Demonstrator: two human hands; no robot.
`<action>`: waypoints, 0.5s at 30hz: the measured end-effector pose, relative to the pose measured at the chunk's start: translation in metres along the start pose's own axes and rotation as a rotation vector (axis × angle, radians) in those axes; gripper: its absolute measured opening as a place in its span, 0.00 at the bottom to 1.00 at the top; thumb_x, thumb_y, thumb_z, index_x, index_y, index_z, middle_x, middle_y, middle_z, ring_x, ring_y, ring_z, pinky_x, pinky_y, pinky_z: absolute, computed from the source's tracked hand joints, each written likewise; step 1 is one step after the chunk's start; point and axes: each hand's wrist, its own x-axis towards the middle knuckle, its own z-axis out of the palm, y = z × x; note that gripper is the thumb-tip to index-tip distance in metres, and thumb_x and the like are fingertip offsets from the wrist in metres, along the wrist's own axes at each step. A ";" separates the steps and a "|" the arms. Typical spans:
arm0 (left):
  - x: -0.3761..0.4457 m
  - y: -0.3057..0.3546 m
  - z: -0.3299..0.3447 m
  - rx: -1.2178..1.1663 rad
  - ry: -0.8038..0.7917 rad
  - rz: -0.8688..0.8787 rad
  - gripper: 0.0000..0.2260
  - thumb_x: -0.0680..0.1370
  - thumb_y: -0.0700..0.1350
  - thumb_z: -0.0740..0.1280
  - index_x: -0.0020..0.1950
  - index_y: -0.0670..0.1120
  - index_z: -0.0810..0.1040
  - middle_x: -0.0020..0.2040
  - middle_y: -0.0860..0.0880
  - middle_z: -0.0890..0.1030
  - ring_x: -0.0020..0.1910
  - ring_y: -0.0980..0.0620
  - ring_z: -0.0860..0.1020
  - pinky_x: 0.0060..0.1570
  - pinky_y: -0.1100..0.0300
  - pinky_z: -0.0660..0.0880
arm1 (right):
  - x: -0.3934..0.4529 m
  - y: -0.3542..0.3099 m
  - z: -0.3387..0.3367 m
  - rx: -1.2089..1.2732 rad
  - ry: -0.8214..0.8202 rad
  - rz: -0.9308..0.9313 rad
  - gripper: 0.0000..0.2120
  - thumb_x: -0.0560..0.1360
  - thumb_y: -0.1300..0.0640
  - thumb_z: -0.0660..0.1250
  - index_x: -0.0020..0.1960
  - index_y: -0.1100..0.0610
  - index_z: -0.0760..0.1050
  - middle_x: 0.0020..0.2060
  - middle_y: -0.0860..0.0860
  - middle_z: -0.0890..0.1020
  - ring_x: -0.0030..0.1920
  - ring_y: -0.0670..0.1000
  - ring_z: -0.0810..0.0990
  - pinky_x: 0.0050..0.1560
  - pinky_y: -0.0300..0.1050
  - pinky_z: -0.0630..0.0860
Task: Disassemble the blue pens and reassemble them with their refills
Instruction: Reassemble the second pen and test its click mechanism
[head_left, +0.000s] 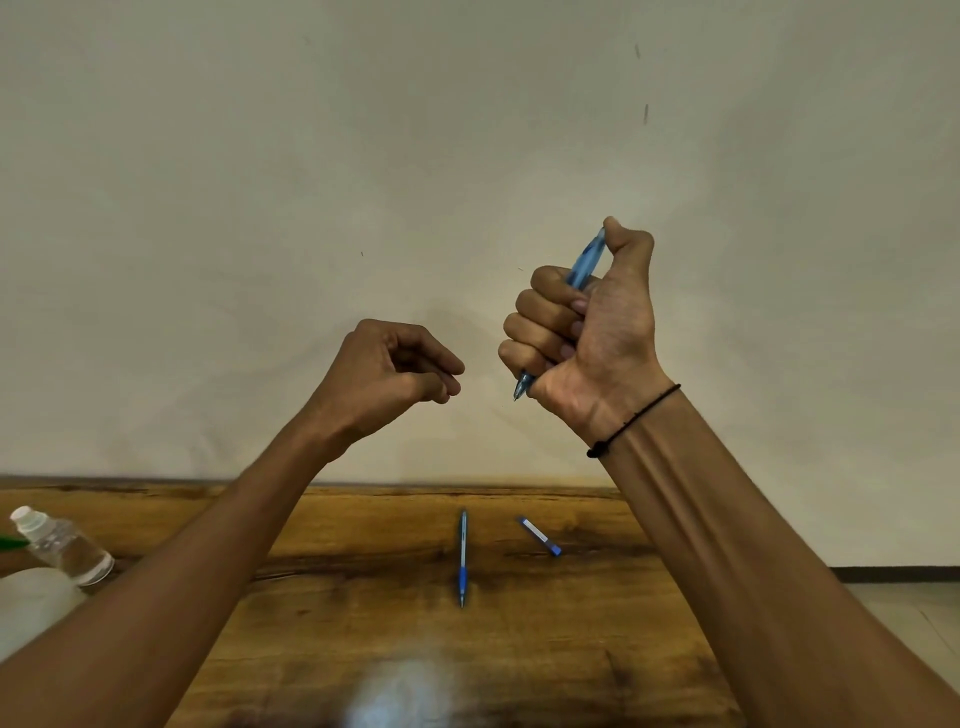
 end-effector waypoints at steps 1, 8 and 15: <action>0.000 0.000 0.000 0.001 0.000 0.000 0.13 0.74 0.29 0.72 0.50 0.45 0.88 0.41 0.48 0.89 0.43 0.51 0.88 0.50 0.55 0.85 | 0.000 0.000 0.000 0.000 -0.001 0.000 0.31 0.78 0.29 0.52 0.28 0.51 0.53 0.20 0.46 0.55 0.21 0.46 0.51 0.24 0.38 0.49; -0.001 0.002 0.002 0.005 -0.002 -0.001 0.13 0.74 0.29 0.72 0.50 0.44 0.88 0.41 0.48 0.89 0.43 0.50 0.88 0.51 0.52 0.85 | -0.001 0.000 -0.001 -0.002 -0.007 -0.002 0.31 0.78 0.28 0.51 0.28 0.51 0.53 0.20 0.46 0.55 0.20 0.46 0.51 0.23 0.39 0.50; 0.000 0.001 0.002 0.006 -0.007 -0.008 0.13 0.74 0.29 0.72 0.50 0.45 0.88 0.41 0.48 0.89 0.44 0.50 0.88 0.53 0.48 0.85 | 0.000 0.000 -0.001 0.005 -0.011 -0.003 0.32 0.78 0.28 0.51 0.28 0.51 0.53 0.20 0.46 0.55 0.20 0.46 0.51 0.23 0.39 0.50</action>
